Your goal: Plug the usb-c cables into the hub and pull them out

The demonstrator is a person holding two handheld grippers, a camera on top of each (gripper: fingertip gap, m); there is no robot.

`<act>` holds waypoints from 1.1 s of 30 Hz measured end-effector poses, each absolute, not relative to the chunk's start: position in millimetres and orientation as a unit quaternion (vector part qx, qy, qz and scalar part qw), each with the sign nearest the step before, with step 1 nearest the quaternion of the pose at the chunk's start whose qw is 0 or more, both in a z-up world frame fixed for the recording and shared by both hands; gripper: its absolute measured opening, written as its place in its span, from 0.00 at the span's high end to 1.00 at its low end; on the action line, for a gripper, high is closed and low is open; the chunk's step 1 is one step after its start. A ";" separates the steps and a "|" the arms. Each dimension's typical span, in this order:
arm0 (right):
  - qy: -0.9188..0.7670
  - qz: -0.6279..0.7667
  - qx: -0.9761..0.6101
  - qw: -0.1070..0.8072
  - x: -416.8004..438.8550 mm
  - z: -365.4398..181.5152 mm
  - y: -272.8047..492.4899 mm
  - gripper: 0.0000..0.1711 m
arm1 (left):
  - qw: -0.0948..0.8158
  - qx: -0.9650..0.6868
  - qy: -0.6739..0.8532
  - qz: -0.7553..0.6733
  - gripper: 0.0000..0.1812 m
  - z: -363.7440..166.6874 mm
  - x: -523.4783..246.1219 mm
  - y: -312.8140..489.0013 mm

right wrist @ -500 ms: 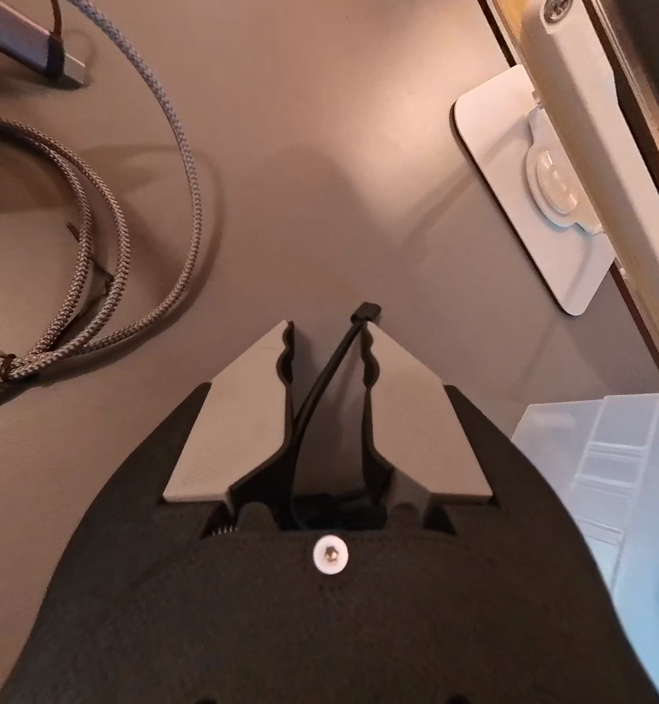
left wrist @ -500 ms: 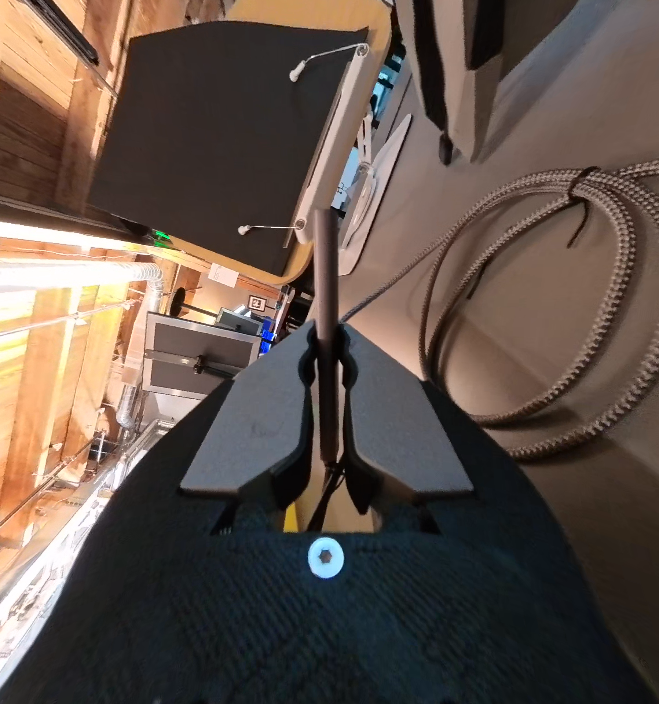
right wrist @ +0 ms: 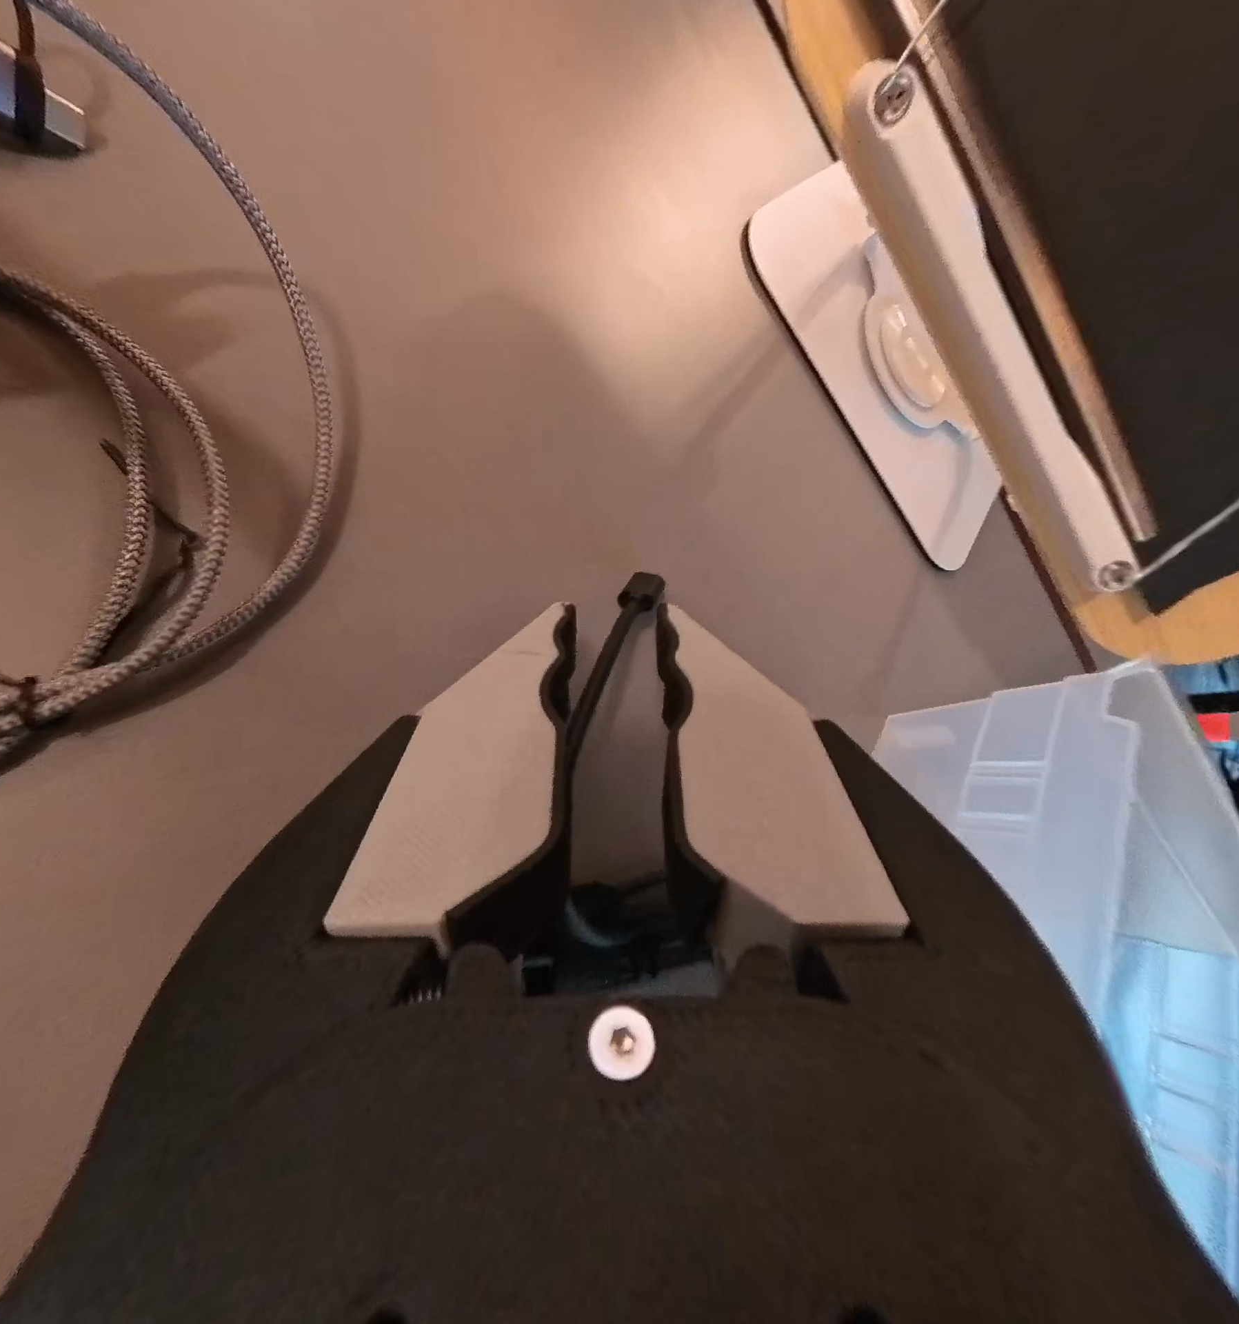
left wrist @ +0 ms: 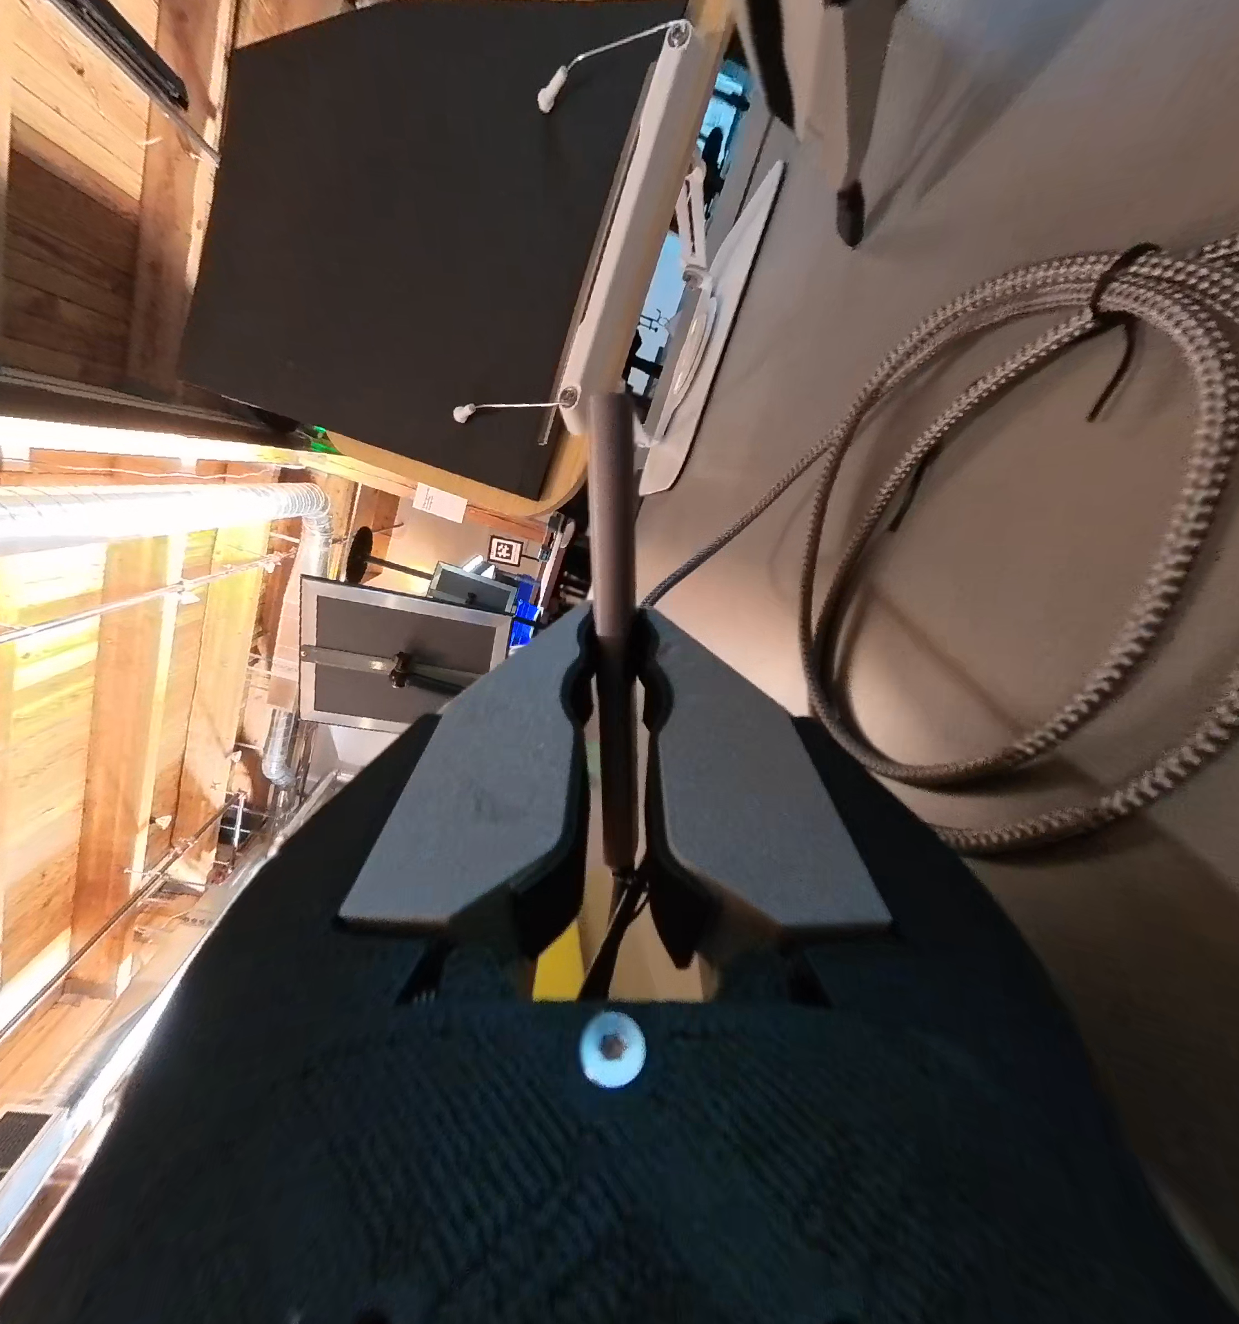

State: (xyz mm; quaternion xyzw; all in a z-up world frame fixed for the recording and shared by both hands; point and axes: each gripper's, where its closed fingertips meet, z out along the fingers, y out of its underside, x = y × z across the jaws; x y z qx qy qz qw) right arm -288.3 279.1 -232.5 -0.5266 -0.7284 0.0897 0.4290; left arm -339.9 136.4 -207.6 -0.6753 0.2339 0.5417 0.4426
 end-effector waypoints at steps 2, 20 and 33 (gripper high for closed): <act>-0.723 0.096 -0.529 0.433 -285.5 -220.2 275.8 0.87 | 0.443 -0.676 0.229 0.542 0.97 -206.7 -340.9 135.6; -0.735 0.034 -0.573 0.362 -300.9 -253.3 302.1 0.82 | 0.478 -0.702 0.181 0.495 0.97 -202.8 -353.2 129.3; -0.686 0.164 -0.611 0.359 -294.7 -209.9 298.2 0.72 | 0.466 -0.711 0.186 0.494 0.96 -209.0 -354.2 133.1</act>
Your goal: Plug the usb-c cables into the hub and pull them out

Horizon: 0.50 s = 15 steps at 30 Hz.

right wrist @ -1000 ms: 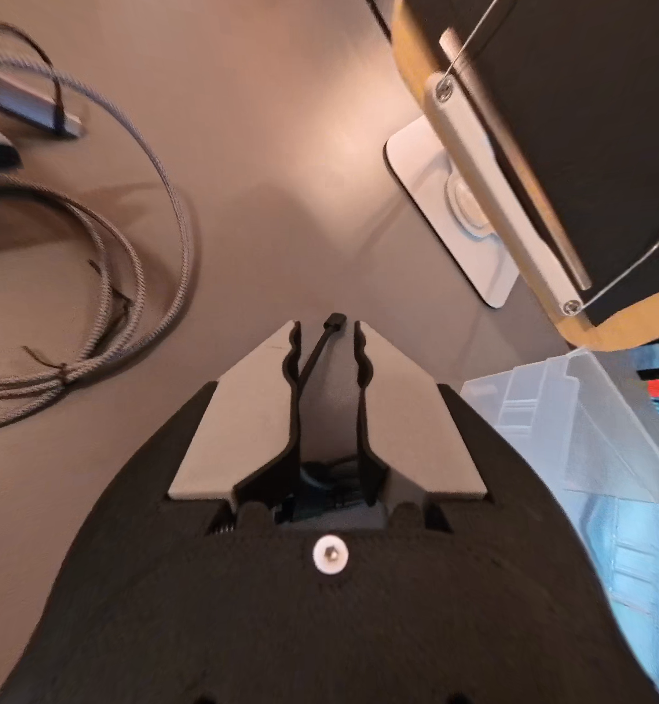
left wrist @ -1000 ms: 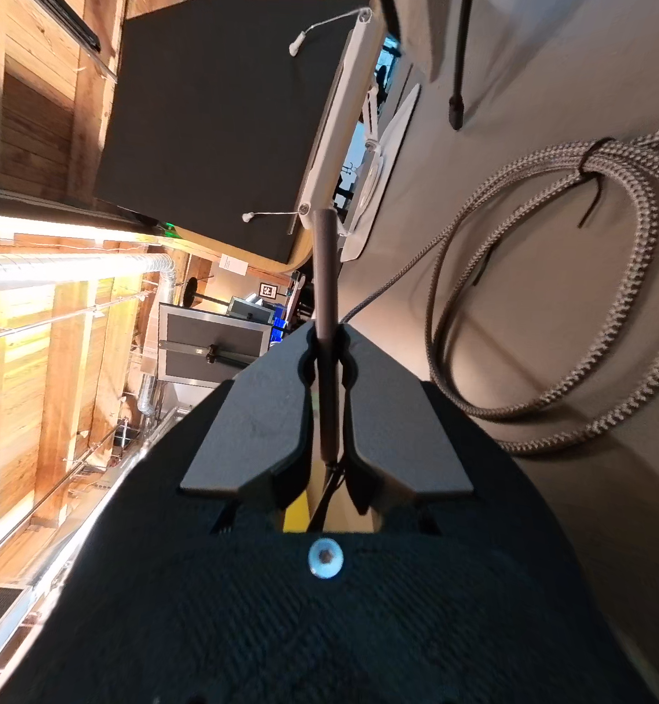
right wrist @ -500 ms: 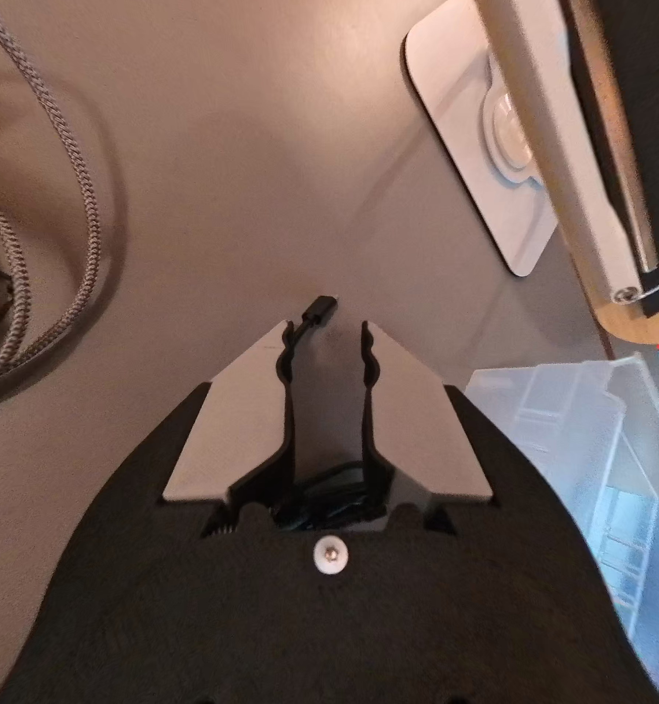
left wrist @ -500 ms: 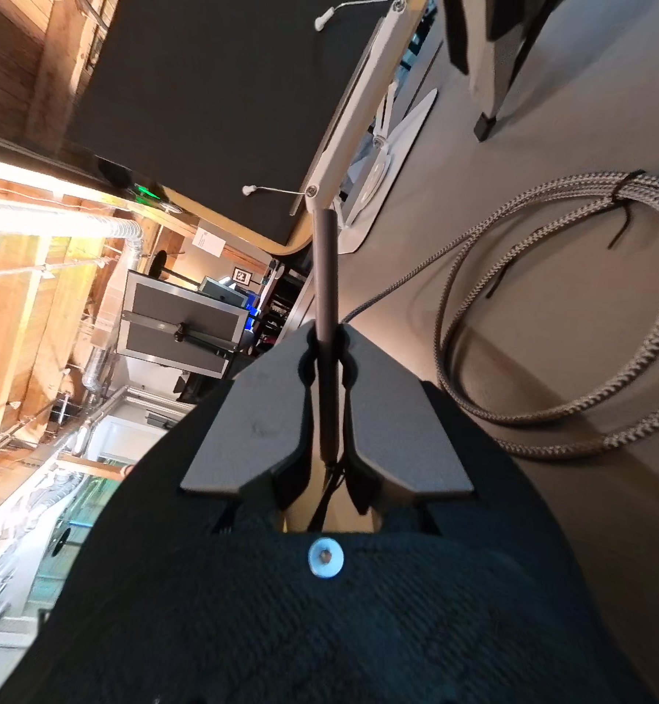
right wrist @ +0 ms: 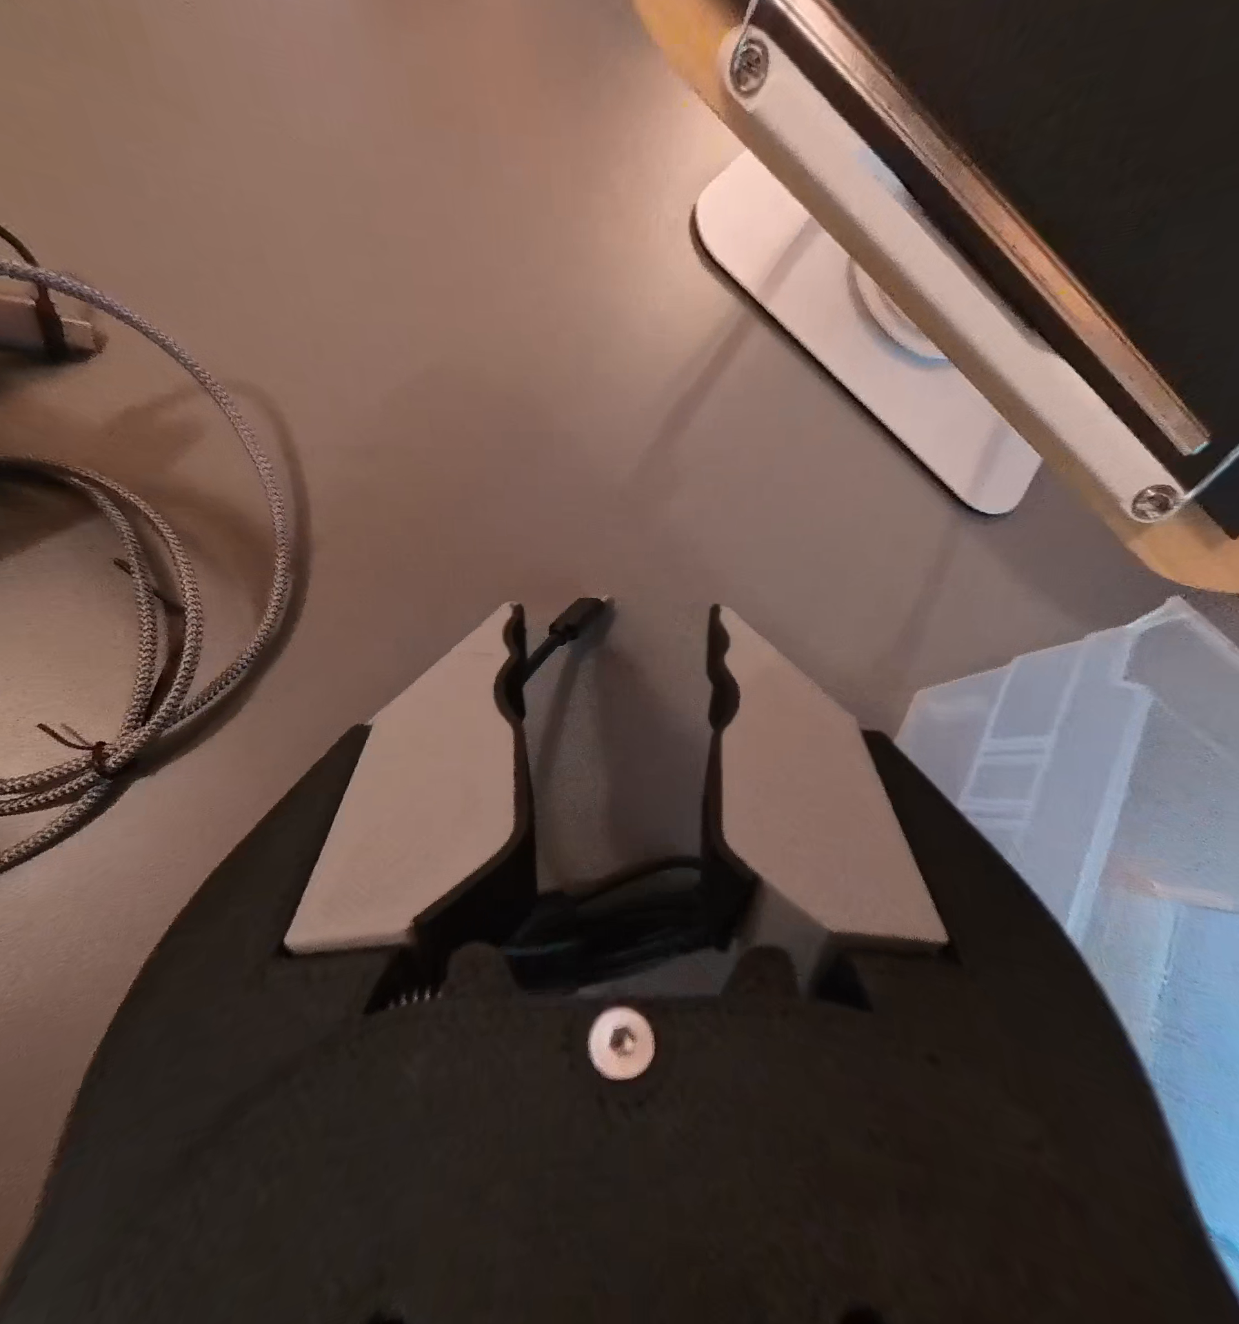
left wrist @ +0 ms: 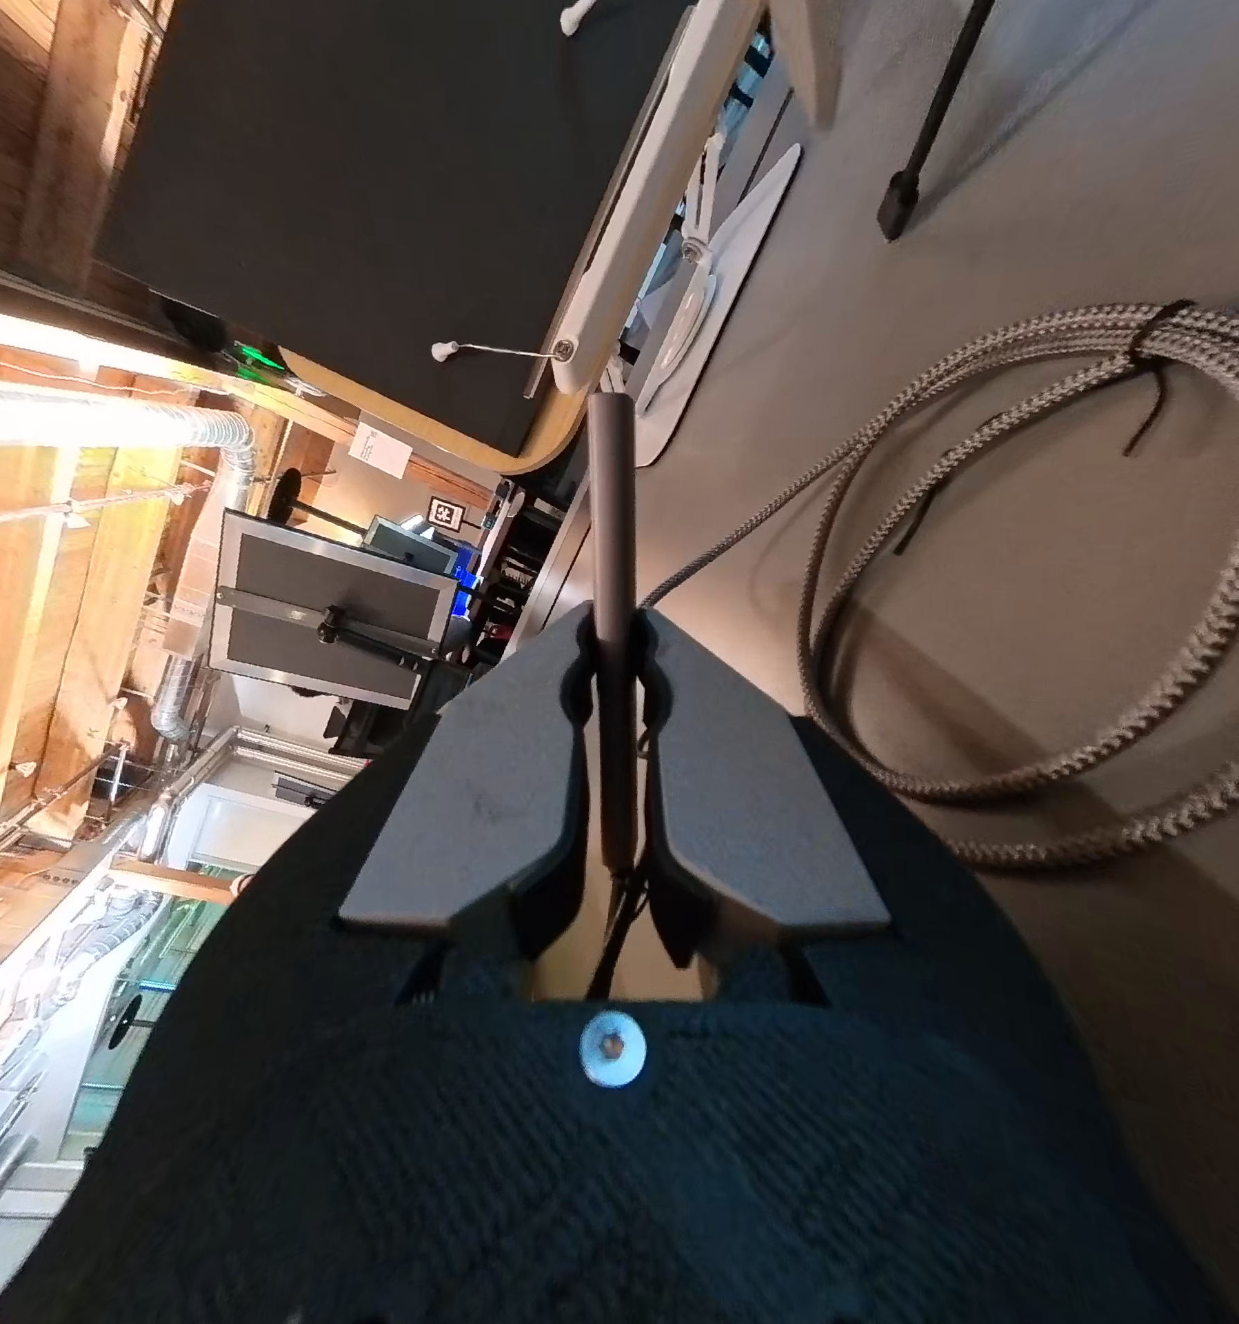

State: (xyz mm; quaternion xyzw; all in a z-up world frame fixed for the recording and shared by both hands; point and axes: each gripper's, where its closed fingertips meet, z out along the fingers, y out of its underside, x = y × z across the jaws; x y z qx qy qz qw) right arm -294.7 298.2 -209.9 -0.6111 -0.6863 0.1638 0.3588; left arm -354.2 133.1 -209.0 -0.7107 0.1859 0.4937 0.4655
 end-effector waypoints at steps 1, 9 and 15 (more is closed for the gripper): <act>-0.687 0.157 -0.615 0.355 -293.8 -210.0 299.9 0.70 | 0.465 -0.711 0.186 0.494 0.96 -209.1 -354.2 133.7; -0.709 0.076 -0.623 0.320 -300.6 -240.9 301.6 0.69 | 0.466 -0.706 0.184 0.500 0.97 -206.2 -355.0 133.3; -0.731 0.002 -0.616 0.293 -297.9 -256.9 314.5 0.80 | 0.467 -0.699 0.182 0.510 0.97 -202.5 -357.1 131.3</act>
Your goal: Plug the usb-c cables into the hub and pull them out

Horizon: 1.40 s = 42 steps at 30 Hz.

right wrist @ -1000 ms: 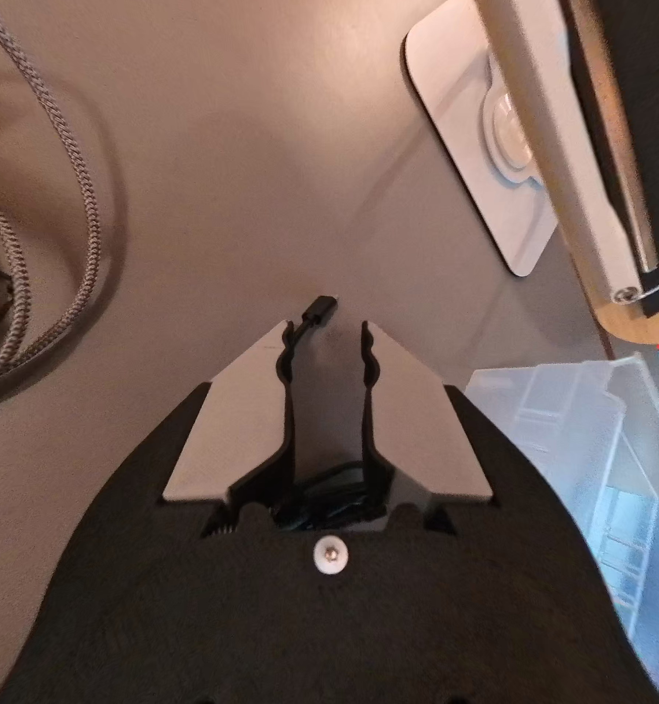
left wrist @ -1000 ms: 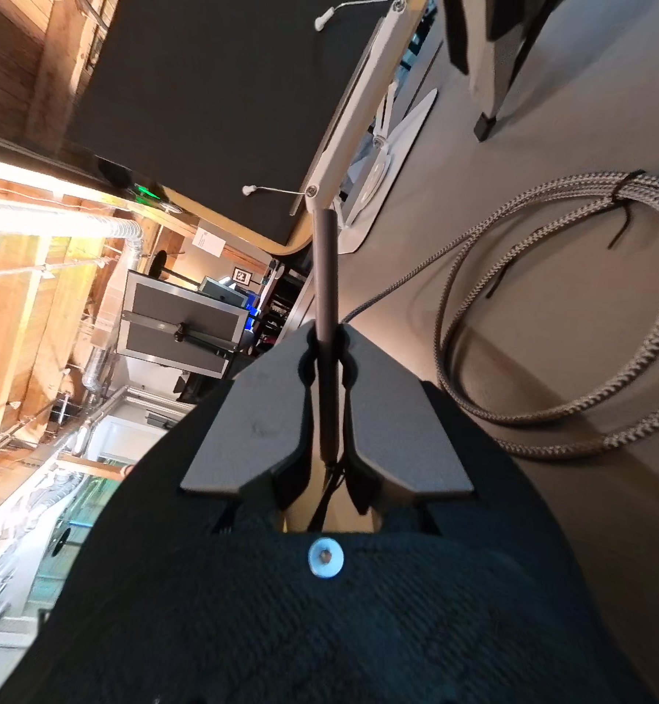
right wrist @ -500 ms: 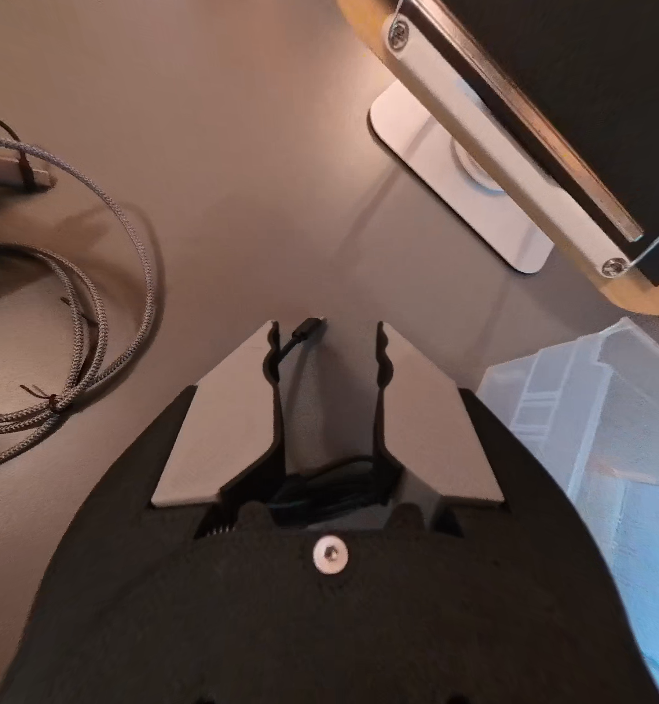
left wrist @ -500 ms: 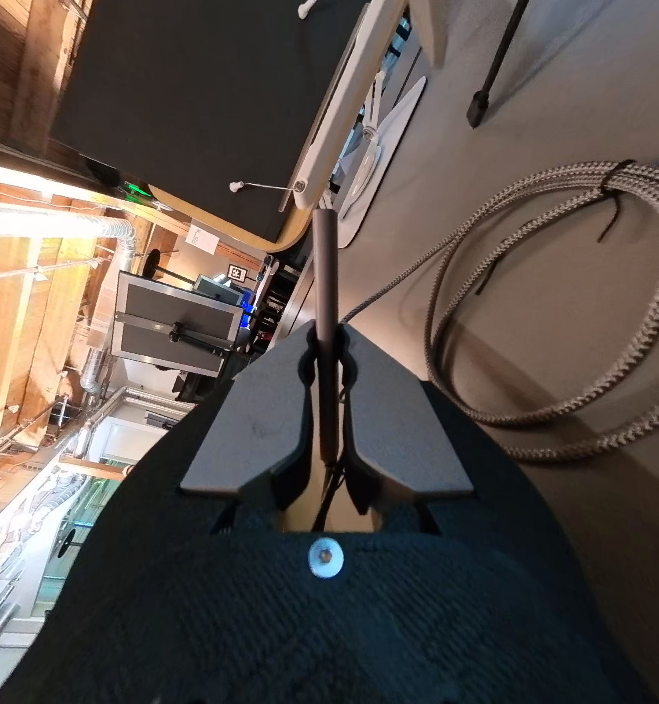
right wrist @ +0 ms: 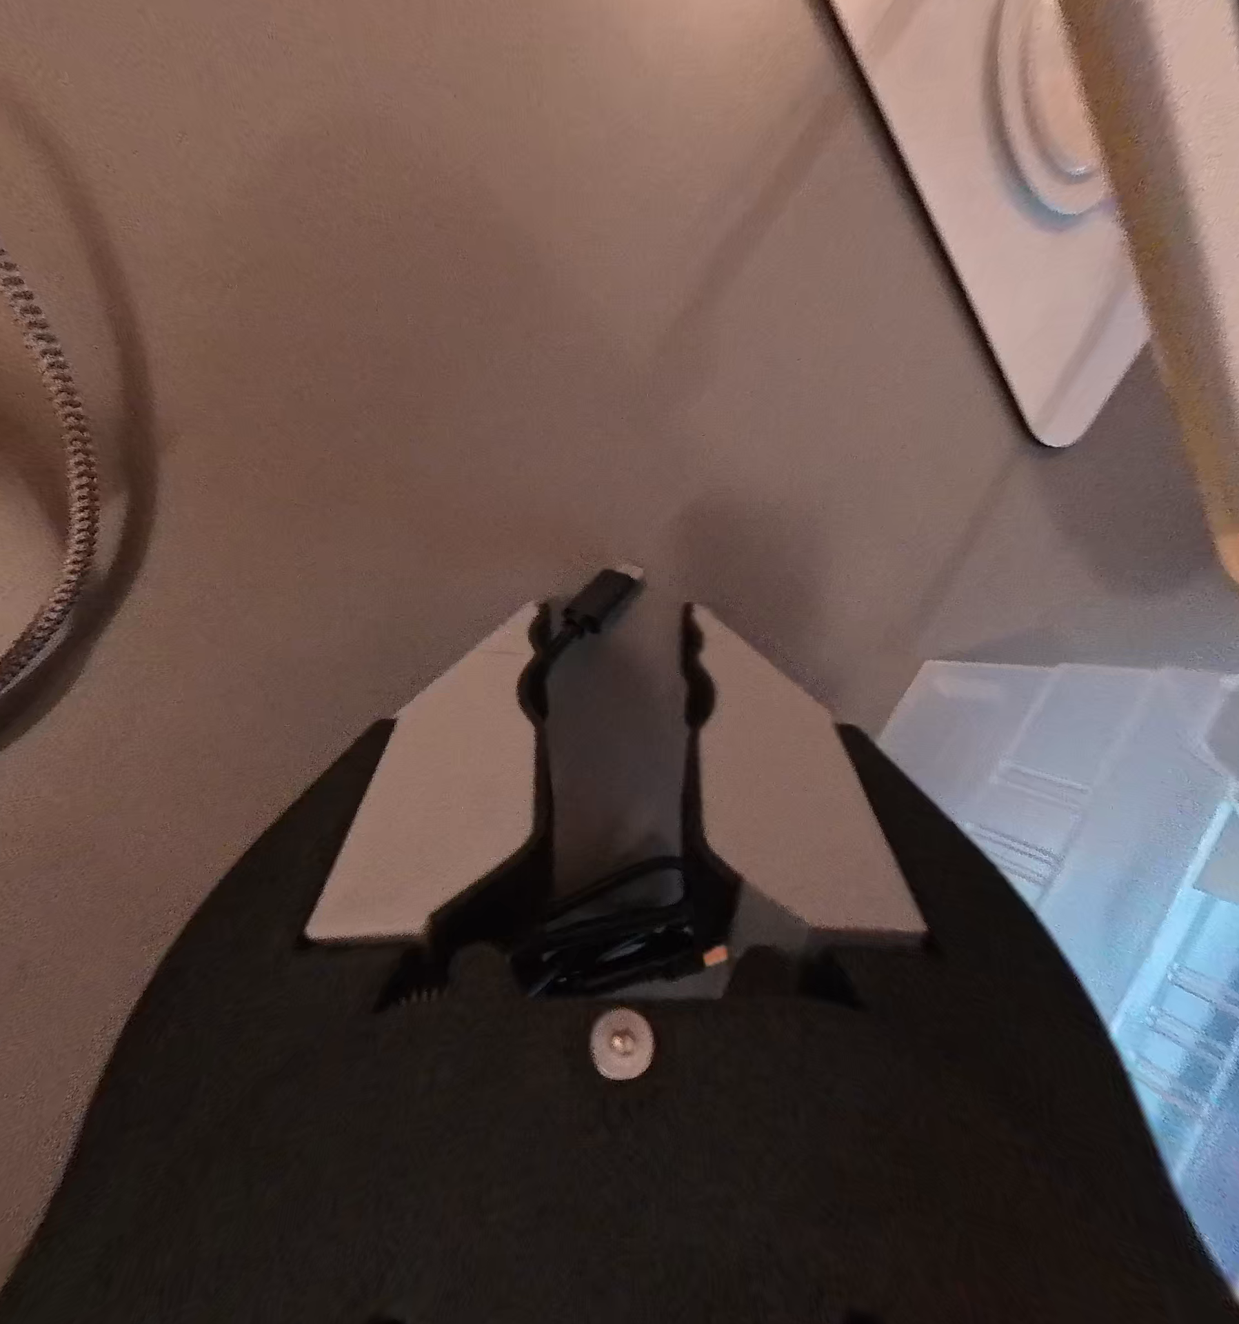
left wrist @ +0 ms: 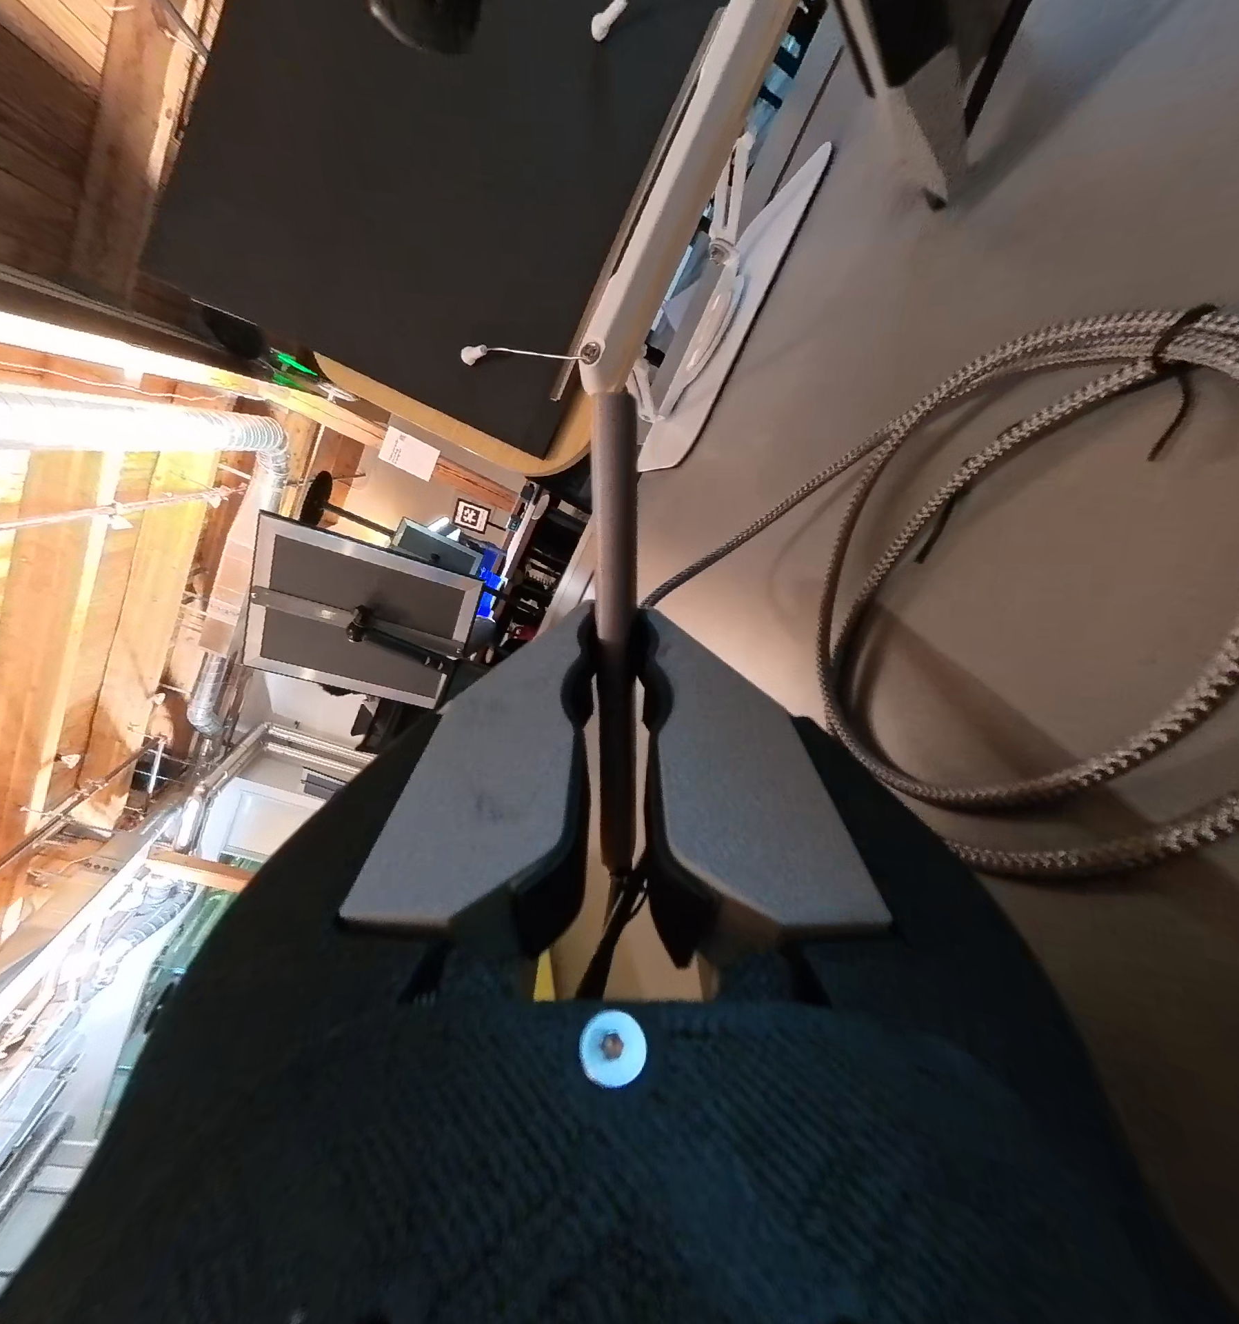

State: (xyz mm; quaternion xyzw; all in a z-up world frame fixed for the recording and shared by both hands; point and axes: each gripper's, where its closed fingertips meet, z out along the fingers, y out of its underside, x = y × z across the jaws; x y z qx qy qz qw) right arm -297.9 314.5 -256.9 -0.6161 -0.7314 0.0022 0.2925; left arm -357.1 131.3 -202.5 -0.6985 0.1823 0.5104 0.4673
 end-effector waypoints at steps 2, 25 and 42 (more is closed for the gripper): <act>-0.741 0.012 -0.611 0.278 -298.3 -260.9 310.8 0.93 | 0.464 -0.695 0.186 0.518 0.97 -201.9 -356.8 131.3; -0.793 0.460 -0.334 0.218 -260.7 -202.8 160.5 0.94 | 0.361 -0.643 0.289 0.611 0.97 -216.3 -350.8 141.0; -0.805 0.475 -0.285 0.213 -245.7 -196.4 150.5 0.94 | 0.408 -0.591 0.388 0.578 0.97 -221.3 -311.7 146.3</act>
